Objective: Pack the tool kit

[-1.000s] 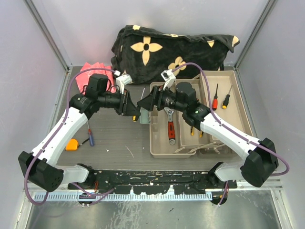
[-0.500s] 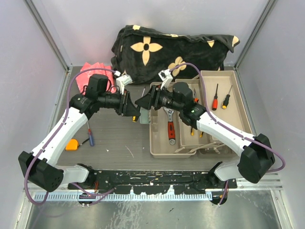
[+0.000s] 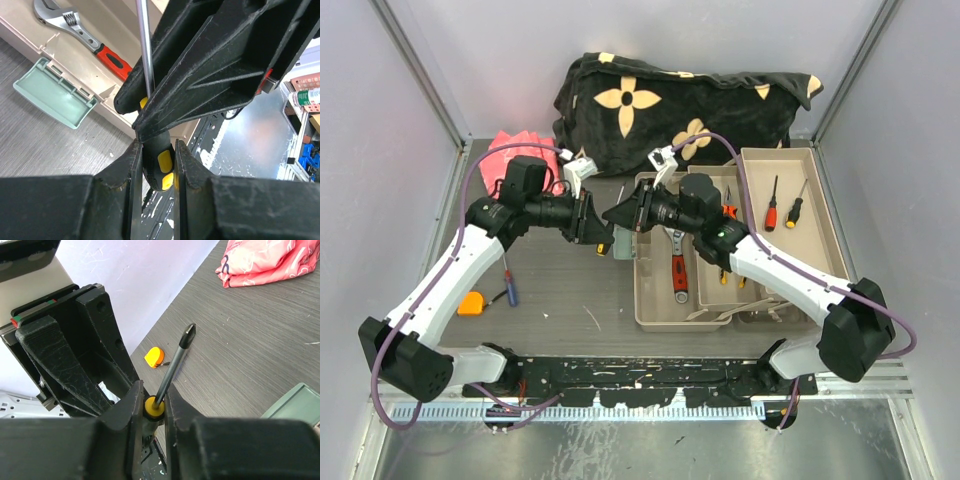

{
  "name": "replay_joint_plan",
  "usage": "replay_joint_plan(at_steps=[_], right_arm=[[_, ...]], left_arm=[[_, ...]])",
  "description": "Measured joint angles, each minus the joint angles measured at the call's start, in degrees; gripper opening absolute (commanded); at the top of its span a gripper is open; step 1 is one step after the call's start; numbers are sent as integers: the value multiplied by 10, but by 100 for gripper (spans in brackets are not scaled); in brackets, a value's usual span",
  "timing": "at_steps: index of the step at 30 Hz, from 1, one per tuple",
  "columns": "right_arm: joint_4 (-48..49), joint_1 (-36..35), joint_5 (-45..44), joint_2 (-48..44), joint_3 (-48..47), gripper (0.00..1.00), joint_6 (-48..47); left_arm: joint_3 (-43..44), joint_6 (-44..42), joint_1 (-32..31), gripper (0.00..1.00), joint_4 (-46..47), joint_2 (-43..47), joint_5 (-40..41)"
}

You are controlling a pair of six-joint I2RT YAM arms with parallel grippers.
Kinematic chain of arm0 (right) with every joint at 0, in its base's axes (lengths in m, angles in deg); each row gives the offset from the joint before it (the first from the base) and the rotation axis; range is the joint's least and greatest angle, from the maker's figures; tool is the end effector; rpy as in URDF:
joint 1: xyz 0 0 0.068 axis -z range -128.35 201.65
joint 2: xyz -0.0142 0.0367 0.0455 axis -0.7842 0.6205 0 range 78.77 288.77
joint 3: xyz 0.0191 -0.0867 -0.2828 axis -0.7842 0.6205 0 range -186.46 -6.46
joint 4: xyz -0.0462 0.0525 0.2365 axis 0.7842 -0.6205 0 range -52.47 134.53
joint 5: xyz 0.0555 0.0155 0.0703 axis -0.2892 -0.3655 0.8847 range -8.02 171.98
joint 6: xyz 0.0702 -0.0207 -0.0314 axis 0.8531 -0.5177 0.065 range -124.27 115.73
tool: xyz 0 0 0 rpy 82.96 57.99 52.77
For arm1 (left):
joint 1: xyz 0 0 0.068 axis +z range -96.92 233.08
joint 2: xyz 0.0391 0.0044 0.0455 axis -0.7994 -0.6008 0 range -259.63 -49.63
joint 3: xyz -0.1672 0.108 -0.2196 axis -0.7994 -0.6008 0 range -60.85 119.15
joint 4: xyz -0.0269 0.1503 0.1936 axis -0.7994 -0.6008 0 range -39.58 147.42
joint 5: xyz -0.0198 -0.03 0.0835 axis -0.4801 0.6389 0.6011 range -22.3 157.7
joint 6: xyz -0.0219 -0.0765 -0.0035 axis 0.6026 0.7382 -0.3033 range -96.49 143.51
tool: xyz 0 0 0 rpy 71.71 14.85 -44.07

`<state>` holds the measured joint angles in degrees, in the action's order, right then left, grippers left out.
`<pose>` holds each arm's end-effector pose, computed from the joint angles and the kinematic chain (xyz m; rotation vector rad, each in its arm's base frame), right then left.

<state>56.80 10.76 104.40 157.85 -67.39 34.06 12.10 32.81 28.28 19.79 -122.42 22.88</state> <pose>0.2387 0.2413 0.3681 -0.3681 1.8225 1.3322 0.2167 -0.1533 0.3749 0.7435 2.1300 -1.1914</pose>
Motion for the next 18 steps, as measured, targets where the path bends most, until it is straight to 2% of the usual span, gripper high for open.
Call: replay_joint_plan(at_steps=[4,8,12,18], right_arm=[[1,0,1,3,0,1,3],[-21,0,-13,3,-7,1,-8],[-89,0,-46,0,-36,1,-42],[-212,34,-103,-27,-112,1,-108]], left_arm=[[0,0,0,35,-2,0,9],[0,1,0,52,-1,3,27],[0,5,5,58,2,18,47],[0,7,14,58,9,37,64]])
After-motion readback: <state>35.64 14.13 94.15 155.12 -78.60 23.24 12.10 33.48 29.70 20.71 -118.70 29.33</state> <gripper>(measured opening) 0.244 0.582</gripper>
